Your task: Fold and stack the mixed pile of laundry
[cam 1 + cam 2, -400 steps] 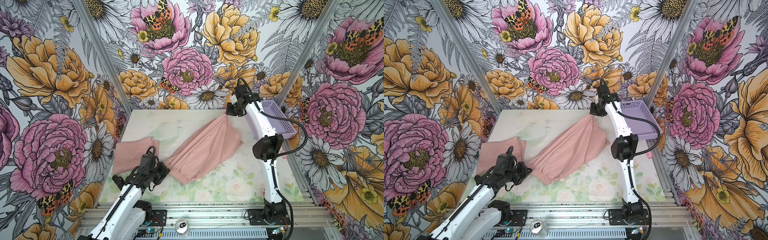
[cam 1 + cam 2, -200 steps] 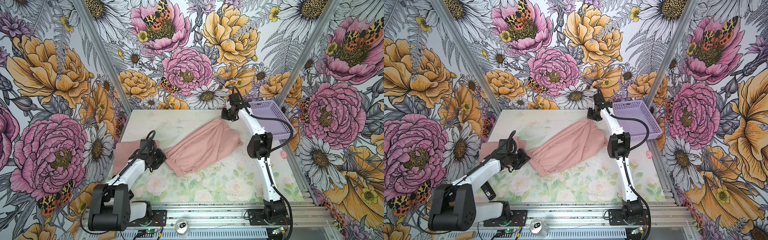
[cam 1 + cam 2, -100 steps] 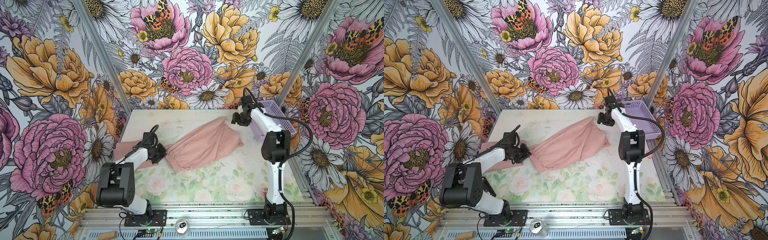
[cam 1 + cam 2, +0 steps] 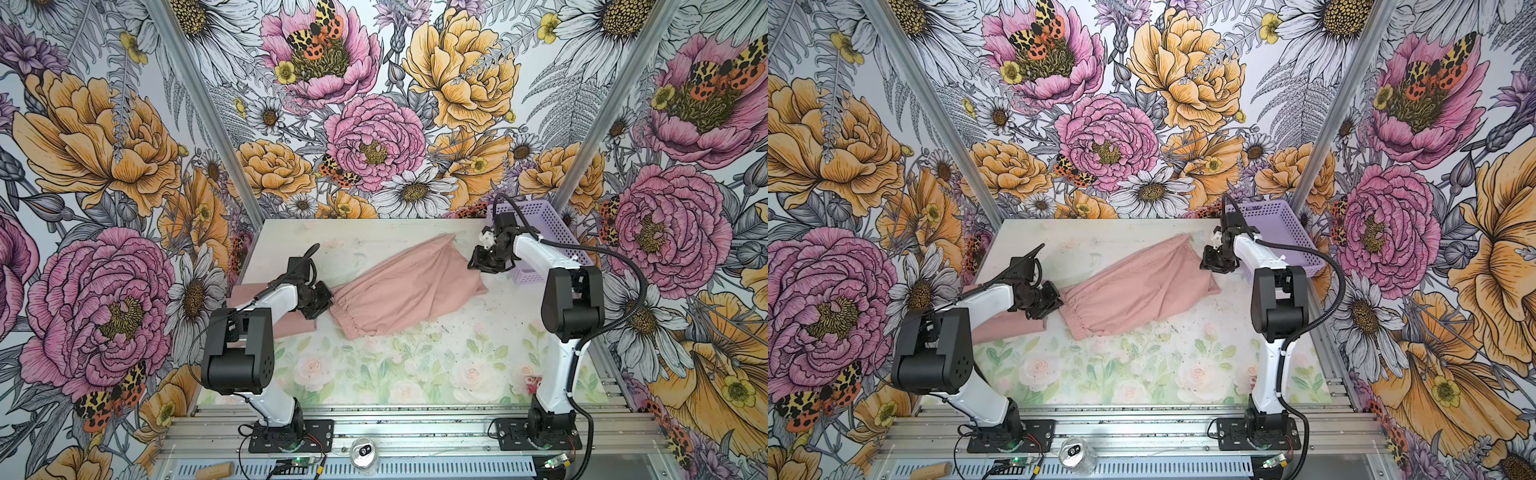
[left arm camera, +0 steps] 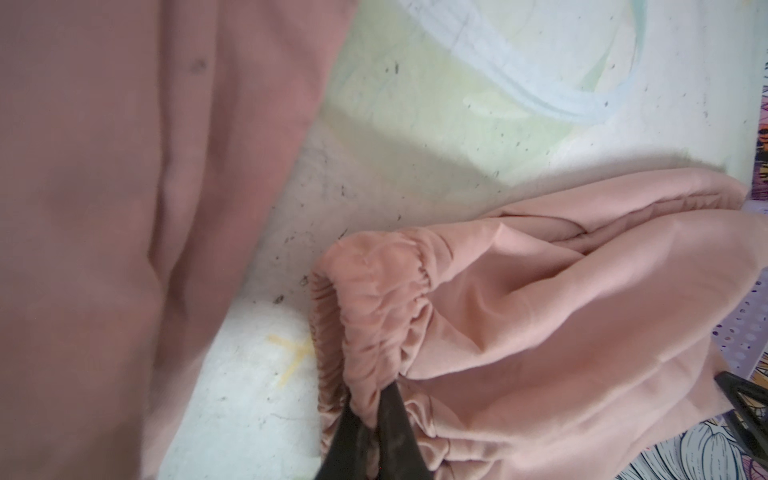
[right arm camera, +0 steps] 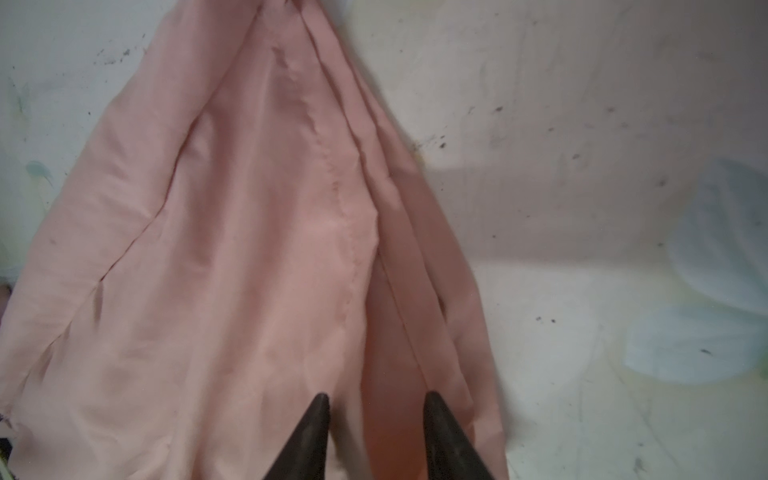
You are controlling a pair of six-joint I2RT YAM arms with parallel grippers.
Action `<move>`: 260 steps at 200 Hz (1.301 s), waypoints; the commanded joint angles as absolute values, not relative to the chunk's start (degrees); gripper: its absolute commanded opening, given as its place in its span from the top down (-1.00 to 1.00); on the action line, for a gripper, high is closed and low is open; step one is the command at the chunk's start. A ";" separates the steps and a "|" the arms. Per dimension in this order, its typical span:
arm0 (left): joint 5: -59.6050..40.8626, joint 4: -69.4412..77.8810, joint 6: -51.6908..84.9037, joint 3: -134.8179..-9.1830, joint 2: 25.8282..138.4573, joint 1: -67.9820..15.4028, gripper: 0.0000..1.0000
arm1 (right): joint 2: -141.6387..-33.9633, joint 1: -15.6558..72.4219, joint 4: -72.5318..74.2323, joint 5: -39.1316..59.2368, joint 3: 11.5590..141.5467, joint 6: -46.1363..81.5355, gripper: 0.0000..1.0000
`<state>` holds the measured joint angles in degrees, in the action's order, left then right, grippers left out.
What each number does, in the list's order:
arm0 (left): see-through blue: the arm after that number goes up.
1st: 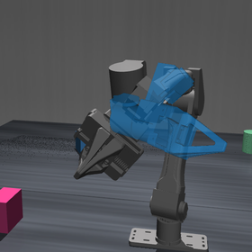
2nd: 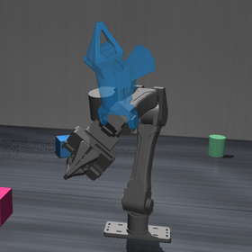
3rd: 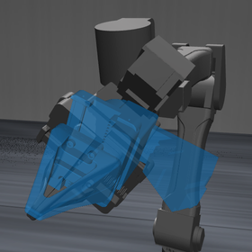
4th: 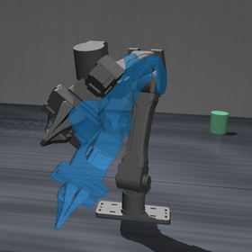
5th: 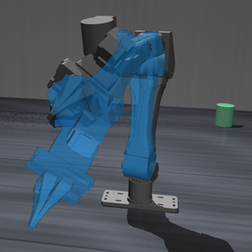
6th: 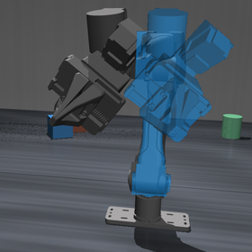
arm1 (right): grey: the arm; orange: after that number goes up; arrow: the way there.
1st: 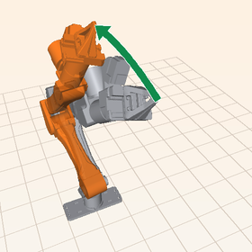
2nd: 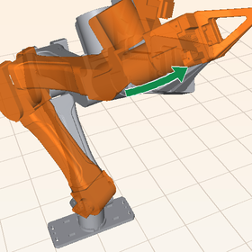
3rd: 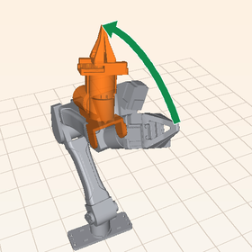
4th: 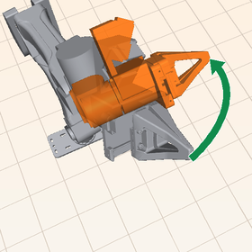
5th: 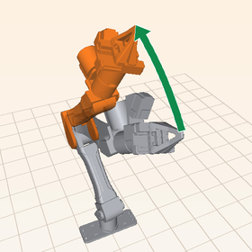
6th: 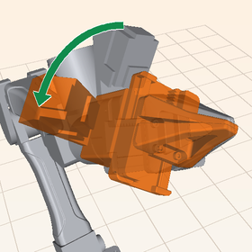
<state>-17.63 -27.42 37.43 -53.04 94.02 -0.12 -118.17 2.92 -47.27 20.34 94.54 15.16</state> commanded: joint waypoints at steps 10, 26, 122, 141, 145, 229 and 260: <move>-17.44 -28.56 35.73 -54.57 95.17 0.94 0.85 | -112.83 2.15 -45.39 21.80 89.49 15.58 0.93; -17.42 -29.11 35.27 -54.86 95.16 1.41 0.86 | -108.54 1.22 -45.43 21.51 85.51 16.49 1.00; -18.12 -32.65 32.26 -59.15 97.47 3.15 0.84 | -99.62 0.69 -51.37 8.31 83.19 19.67 0.34; -17.93 -32.78 32.27 -59.23 97.51 3.09 0.82 | -101.37 2.96 -51.07 9.70 86.04 19.94 0.28; -18.03 -32.79 32.25 -59.24 97.47 3.10 0.81 | -102.04 3.54 -51.00 10.01 86.77 19.95 0.27; -18.01 -32.83 31.89 -60.01 98.53 3.04 0.73 | -126.57 7.40 -40.34 14.12 108.97 18.60 -0.06; -18.28 -32.78 31.75 -60.10 99.03 3.13 0.74 | -133.20 6.97 -40.33 11.80 113.69 17.50 -0.17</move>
<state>-17.67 -32.82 32.99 -58.98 98.06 2.55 -130.02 7.60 -41.65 13.32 109.89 18.81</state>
